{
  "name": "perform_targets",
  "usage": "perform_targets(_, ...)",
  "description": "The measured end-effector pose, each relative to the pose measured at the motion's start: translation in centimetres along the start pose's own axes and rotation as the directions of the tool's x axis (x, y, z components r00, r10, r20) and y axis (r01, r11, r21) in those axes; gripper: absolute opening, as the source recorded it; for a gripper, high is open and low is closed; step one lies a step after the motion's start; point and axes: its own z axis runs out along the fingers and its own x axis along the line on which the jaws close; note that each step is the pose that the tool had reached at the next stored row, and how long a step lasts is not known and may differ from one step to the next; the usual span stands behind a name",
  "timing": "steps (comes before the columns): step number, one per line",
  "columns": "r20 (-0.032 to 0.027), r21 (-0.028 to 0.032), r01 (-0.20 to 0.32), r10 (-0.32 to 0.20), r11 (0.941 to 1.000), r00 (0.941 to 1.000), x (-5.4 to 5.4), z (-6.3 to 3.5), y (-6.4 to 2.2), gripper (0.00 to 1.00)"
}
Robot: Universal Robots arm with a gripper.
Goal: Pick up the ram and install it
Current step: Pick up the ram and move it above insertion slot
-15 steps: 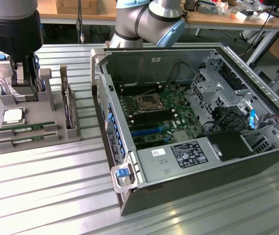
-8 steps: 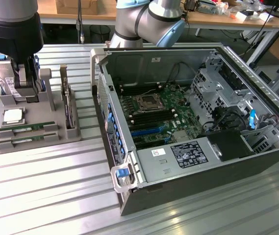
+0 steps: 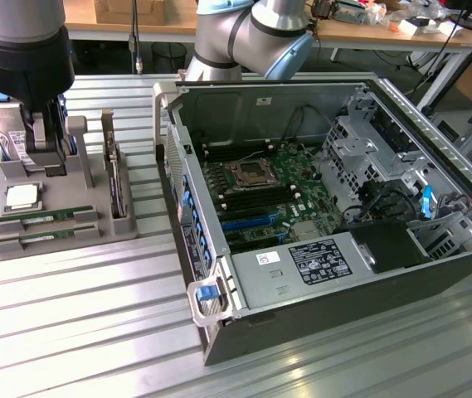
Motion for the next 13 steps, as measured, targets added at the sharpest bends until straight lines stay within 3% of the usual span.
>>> perform_targets(13, 0.0000, 0.0000, 0.000, 0.000, 1.0000, 1.0000, 0.01, 0.57, -0.03, 0.30)
